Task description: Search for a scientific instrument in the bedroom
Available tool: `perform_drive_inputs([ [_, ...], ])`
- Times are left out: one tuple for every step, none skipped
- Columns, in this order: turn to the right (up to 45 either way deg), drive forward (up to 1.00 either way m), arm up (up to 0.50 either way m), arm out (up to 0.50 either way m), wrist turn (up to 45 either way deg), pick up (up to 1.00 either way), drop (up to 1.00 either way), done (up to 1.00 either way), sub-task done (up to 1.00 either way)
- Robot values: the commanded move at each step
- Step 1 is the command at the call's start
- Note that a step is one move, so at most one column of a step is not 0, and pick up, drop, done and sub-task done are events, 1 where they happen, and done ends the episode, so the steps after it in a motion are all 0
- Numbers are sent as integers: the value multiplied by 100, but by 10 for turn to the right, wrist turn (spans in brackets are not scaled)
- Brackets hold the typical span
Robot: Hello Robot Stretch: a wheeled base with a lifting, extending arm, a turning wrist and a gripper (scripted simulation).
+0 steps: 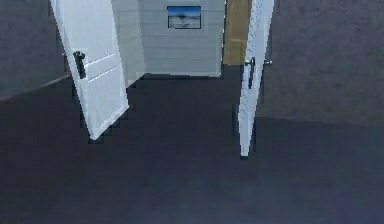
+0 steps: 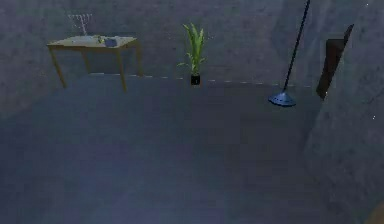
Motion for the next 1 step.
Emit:
perform_drive_inputs([
  [0, 100, 0, 0, 0, 0, 0, 0, 0],
])
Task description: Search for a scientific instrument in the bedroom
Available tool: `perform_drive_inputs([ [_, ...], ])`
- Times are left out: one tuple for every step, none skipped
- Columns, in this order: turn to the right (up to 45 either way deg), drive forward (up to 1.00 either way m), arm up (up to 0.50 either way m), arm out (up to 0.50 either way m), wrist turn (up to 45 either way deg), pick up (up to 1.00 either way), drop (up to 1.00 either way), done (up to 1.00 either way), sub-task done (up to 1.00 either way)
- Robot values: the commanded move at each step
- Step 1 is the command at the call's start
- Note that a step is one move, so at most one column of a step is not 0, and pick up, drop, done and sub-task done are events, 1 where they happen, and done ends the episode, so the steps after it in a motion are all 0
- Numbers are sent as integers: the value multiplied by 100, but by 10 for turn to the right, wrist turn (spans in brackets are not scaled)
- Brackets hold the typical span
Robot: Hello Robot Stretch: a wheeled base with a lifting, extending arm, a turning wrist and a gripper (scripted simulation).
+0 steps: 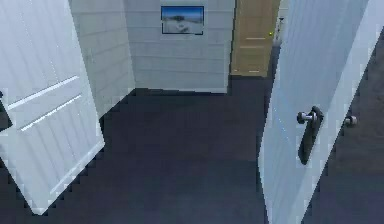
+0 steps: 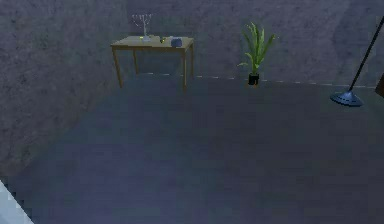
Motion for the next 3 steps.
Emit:
perform_drive_inputs([
  [-30, 0, 0, 0, 0, 0, 0, 0, 0],
  [0, 100, 0, 0, 0, 0, 0, 0, 0],
  [-270, 0, 0, 0, 0, 0, 0, 0, 0],
])
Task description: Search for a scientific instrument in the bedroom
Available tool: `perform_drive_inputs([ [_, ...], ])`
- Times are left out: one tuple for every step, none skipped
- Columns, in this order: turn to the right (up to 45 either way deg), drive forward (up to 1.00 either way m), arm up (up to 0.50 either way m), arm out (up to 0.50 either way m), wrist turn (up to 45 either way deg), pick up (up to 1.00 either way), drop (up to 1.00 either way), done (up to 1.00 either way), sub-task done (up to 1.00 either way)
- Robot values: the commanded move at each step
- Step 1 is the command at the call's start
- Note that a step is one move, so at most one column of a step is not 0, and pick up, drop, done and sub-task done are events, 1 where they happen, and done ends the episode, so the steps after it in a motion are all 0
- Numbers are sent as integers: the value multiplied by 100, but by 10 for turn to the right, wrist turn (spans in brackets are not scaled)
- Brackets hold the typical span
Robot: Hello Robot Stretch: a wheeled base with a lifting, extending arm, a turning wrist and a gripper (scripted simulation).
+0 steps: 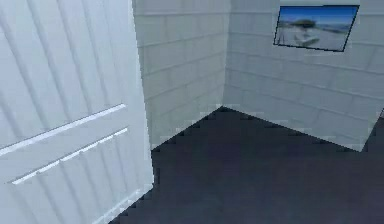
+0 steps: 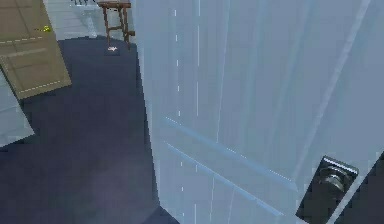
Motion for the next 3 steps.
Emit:
perform_drive_inputs([
  [0, 5, 0, 0, 0, 0, 0, 0, 0],
  [360, 0, 0, 0, 0, 0, 0, 0, 0],
  [0, 100, 0, 0, 0, 0, 0, 0, 0],
])
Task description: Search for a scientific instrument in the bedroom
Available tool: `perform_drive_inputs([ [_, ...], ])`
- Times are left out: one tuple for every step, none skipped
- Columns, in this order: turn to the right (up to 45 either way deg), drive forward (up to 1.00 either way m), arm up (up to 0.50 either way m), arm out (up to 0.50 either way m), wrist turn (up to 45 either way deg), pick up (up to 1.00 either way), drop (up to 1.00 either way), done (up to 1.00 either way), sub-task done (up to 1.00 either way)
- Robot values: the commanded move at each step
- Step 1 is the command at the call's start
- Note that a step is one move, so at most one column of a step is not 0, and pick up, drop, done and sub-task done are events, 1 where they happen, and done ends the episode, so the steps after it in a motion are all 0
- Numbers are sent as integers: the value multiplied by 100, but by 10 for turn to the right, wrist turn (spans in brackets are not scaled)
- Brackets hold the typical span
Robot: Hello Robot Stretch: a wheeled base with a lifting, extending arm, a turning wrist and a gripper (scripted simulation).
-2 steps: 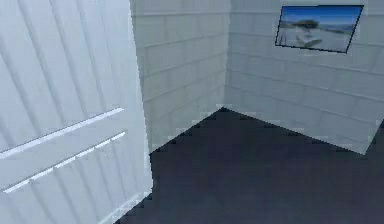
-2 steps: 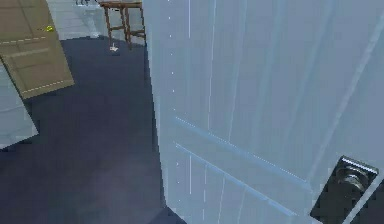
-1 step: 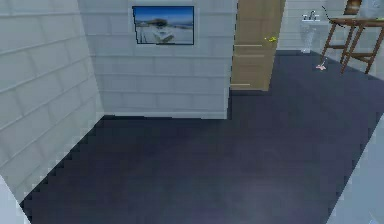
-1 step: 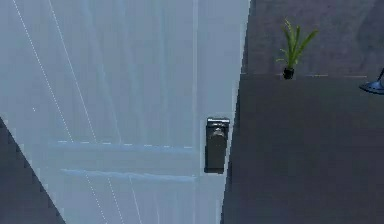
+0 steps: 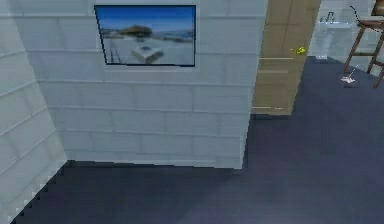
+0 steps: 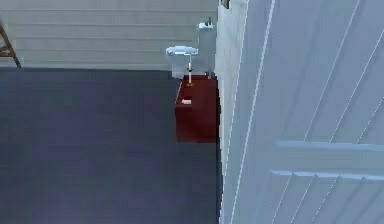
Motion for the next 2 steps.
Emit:
perform_drive_inputs([
  [330, 0, 0, 0, 0, 0, 0, 0, 0],
  [0, 5, 0, 0, 0, 0, 0, 0, 0],
])
